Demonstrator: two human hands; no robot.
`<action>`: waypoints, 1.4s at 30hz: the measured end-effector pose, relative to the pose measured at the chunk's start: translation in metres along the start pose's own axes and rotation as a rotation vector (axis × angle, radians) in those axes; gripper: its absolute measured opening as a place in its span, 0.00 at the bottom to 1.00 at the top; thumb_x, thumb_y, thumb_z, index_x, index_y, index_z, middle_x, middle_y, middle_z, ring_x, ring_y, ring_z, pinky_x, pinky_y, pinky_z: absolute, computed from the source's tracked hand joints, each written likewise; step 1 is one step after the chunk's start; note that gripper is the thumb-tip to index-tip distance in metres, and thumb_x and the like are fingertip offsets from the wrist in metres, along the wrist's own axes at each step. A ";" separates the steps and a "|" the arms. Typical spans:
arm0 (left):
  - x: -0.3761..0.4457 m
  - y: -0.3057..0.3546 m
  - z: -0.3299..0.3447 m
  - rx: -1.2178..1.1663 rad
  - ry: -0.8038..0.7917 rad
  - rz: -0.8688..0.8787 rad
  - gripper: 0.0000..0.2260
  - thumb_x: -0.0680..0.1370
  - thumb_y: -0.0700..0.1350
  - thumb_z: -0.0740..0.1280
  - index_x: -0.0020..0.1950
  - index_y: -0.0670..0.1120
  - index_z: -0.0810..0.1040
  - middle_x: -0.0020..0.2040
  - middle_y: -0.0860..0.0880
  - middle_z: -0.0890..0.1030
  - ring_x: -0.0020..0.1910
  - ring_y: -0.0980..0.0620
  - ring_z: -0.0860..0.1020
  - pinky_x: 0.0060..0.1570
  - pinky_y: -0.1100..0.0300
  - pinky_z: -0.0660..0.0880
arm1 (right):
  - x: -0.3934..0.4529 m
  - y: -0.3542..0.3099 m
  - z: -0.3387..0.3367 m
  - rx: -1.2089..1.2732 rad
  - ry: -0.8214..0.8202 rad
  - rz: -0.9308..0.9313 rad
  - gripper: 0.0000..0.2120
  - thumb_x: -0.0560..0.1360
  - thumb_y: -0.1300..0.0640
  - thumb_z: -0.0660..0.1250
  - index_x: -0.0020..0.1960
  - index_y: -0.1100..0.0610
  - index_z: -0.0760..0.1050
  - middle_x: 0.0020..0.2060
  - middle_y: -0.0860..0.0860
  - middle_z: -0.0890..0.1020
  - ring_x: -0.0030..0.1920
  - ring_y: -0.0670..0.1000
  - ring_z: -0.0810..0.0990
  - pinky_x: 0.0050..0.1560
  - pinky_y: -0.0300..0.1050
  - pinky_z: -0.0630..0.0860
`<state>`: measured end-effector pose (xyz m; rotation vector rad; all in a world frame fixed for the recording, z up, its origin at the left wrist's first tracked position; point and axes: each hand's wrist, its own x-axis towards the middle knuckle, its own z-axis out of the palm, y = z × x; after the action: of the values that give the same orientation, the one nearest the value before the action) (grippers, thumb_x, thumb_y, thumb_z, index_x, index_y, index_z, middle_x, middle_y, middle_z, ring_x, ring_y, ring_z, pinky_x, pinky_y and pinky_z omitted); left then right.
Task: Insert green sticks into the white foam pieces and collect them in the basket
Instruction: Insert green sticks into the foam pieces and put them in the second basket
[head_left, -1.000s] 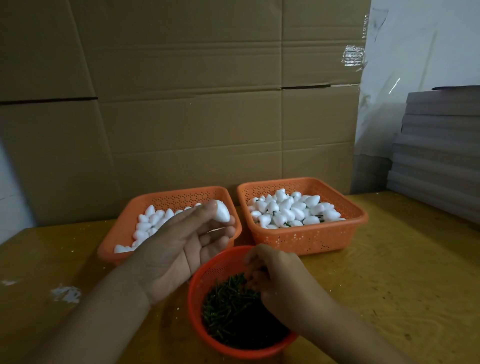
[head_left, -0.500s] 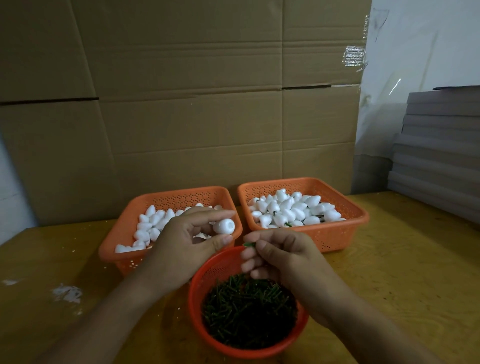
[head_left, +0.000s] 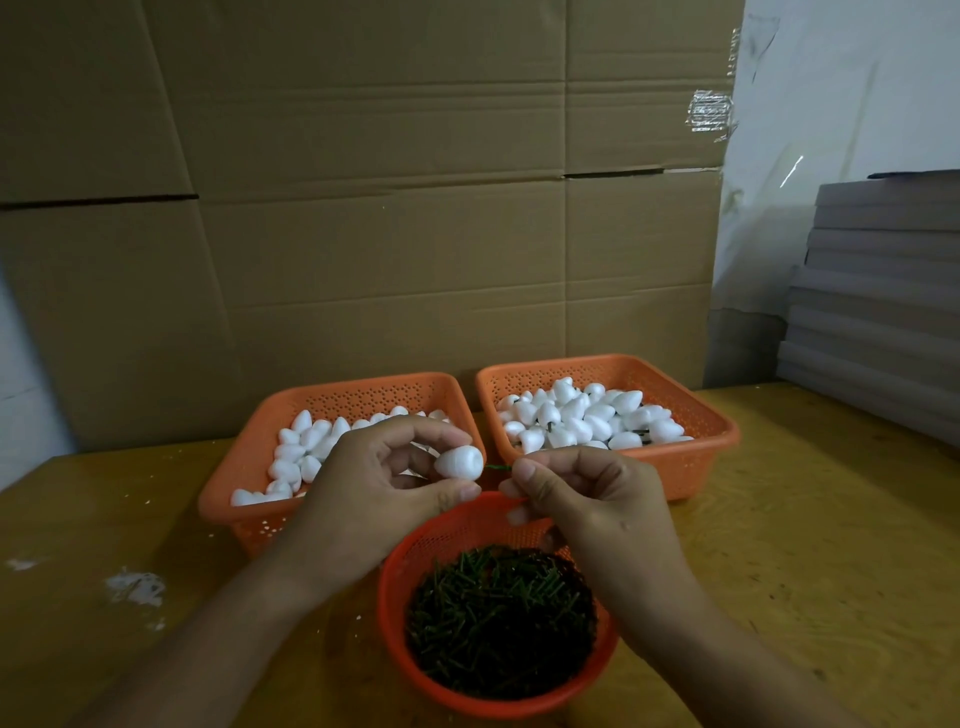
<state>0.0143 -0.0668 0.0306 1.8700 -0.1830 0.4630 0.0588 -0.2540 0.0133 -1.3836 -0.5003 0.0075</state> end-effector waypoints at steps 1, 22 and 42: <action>0.000 0.000 0.001 -0.005 -0.006 0.001 0.16 0.64 0.44 0.78 0.51 0.47 0.84 0.47 0.46 0.86 0.48 0.46 0.85 0.48 0.59 0.82 | 0.000 0.000 0.000 0.000 -0.002 -0.003 0.06 0.76 0.62 0.71 0.40 0.58 0.82 0.36 0.55 0.86 0.33 0.50 0.84 0.28 0.35 0.74; 0.000 -0.002 0.007 0.179 -0.035 0.107 0.17 0.68 0.41 0.79 0.52 0.59 0.84 0.52 0.54 0.83 0.52 0.51 0.82 0.51 0.57 0.82 | -0.003 0.003 0.004 -0.069 -0.087 -0.056 0.08 0.75 0.58 0.72 0.38 0.52 0.86 0.28 0.52 0.83 0.27 0.44 0.78 0.28 0.33 0.70; 0.002 -0.005 0.003 0.199 -0.019 0.133 0.20 0.68 0.37 0.79 0.51 0.60 0.85 0.52 0.55 0.82 0.53 0.52 0.82 0.50 0.60 0.81 | -0.001 0.003 0.000 -0.118 -0.109 0.078 0.09 0.77 0.58 0.70 0.39 0.58 0.84 0.29 0.53 0.82 0.31 0.50 0.78 0.29 0.38 0.72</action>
<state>0.0186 -0.0679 0.0256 2.0657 -0.2846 0.5719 0.0590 -0.2532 0.0099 -1.5234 -0.5443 0.1195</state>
